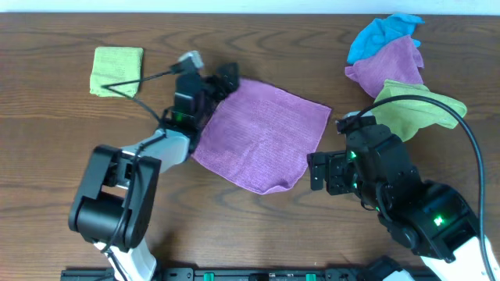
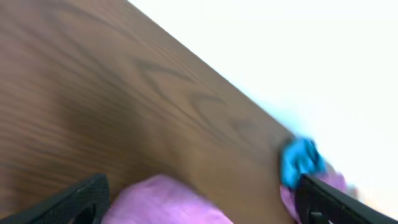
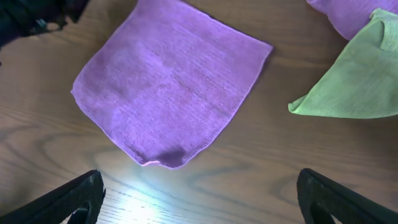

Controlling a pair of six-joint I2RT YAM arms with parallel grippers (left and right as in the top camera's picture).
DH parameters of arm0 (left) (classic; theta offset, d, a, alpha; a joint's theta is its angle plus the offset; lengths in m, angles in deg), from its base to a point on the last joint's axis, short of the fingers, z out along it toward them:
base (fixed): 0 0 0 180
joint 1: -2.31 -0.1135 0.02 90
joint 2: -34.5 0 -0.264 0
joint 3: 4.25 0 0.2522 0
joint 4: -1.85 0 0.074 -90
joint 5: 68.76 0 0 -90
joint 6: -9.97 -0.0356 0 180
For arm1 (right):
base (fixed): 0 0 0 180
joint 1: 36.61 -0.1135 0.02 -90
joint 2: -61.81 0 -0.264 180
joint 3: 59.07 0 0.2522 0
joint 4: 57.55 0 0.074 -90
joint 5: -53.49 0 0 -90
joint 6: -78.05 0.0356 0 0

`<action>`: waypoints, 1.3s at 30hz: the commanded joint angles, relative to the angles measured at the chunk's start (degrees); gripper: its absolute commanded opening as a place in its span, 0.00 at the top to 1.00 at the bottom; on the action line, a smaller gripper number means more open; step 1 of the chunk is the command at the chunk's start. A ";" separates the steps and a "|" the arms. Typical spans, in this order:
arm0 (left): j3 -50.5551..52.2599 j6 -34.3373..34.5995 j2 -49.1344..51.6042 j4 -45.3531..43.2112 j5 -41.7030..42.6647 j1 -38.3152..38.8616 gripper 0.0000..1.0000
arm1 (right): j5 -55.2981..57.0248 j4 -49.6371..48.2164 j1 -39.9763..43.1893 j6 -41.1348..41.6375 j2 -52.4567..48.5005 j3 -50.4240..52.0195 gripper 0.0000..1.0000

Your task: Fold the cloth

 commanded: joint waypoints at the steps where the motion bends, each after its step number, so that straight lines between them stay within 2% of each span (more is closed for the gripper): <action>1: -0.79 3.80 0.50 0.79 -1.31 -1.57 0.04 | -0.07 0.02 0.26 -0.79 0.11 0.44 0.01; 3: -0.79 -0.55 0.50 1.68 4.85 -1.75 0.00 | -0.07 0.02 0.26 -0.79 0.11 0.44 0.01; 5: -0.79 -7.58 0.48 2.40 13.49 -1.68 0.09 | -0.04 0.20 0.28 -0.81 0.11 0.44 0.01; 7: -0.79 -10.12 -0.13 5.84 18.60 -1.60 0.14 | 0.02 0.79 0.48 -1.66 0.09 0.44 0.02; 11: -0.79 -16.33 -3.32 17.31 19.67 -1.60 0.19 | -0.94 2.34 5.73 -1.40 0.11 1.22 0.06; 15: -0.79 -20.68 -9.38 28.24 17.94 -1.60 0.22 | -11.65 -0.13 13.97 -4.28 0.07 5.03 0.12; 17: -0.79 -22.67 -12.66 33.66 15.76 -1.53 0.23 | -15.69 -2.56 16.87 -4.46 -0.48 8.07 0.24; 18: -0.79 -23.56 -14.78 37.38 14.03 -1.33 0.27 | -17.44 -4.44 17.88 -4.46 -1.25 9.94 0.40; 20: -0.79 -24.35 -18.03 44.92 10.40 -0.50 0.35 | -18.29 -9.49 17.75 -4.42 -3.74 12.90 0.85; 21: -0.79 -25.35 -18.62 47.76 9.18 -0.02 0.46 | -18.25 -11.74 17.49 -4.44 -5.05 13.57 0.96; 22: -0.79 -25.57 -18.78 50.16 7.98 0.46 0.65 | -18.14 -14.03 17.44 -4.46 -6.56 13.97 0.98; 24: -0.76 -25.57 -18.67 54.75 5.97 1.81 0.91 | -15.96 -18.99 17.46 -4.42 -10.67 14.12 0.99; 25: -0.76 -25.51 -18.64 56.59 5.07 2.62 0.94 | -15.19 -21.29 17.49 -4.44 -12.70 14.12 0.99; 28: -0.76 -24.96 -18.64 59.80 1.09 5.20 0.94 | -14.21 -29.03 17.49 -4.42 -20.63 14.12 0.99; 34: -0.04 -17.68 -17.84 61.88 -17.40 9.73 0.94 | -14.53 -39.10 17.44 -4.35 -32.81 14.10 0.99; 36: 0.07 -16.50 -16.65 61.66 -20.90 10.49 0.94 | -14.60 -40.89 17.44 -4.39 -34.91 14.10 0.99; 39: 0.09 -15.54 -13.46 61.27 -21.70 10.73 0.95 | -14.58 -43.36 17.53 -4.42 -37.48 14.10 0.99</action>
